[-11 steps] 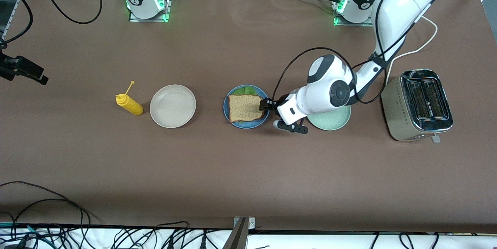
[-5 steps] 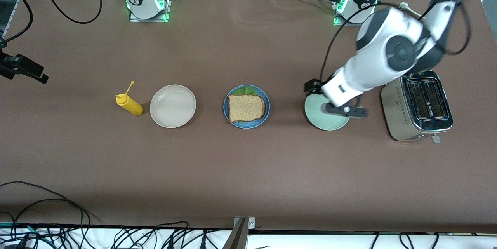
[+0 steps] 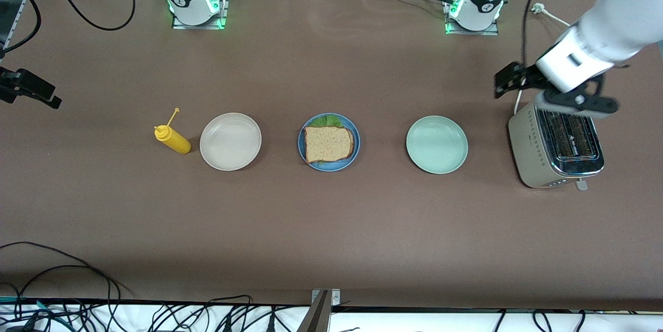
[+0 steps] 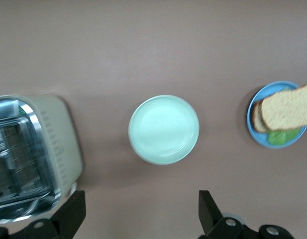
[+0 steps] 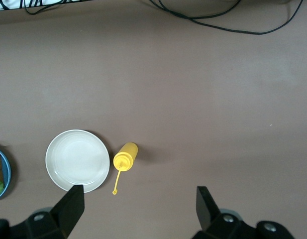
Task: Make sandwich in blue plate with both arms
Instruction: 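Open the left gripper and raise it back toward the toaster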
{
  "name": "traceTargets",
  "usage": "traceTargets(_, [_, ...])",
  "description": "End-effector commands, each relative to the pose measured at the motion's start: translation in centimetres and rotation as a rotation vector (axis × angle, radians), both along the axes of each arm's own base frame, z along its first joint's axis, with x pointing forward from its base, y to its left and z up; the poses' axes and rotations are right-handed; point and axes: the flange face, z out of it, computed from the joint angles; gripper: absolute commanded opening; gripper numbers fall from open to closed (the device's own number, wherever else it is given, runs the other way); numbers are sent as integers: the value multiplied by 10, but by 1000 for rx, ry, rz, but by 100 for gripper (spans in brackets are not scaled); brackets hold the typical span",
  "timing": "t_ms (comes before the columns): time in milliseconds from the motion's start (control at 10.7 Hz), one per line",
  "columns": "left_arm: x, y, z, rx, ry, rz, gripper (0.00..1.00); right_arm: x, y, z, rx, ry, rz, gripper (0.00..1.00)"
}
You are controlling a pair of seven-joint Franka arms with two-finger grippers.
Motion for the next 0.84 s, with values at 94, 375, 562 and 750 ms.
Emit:
traceTargets(94, [-41, 51, 51, 16, 8, -19, 100, -3, 0, 7, 3, 1, 23, 100])
traceTargets(375, [-40, 77, 99, 12, -26, 26, 100, -3, 1, 7, 3, 2, 23, 100])
traceTargets(562, [-31, 86, 106, 53, -29, 28, 100, -3, 0, 7, 3, 2, 23, 100])
traceTargets(750, [-24, 86, 103, 67, -19, 25, 100, -6, -5, 5, 19, 24, 8, 100])
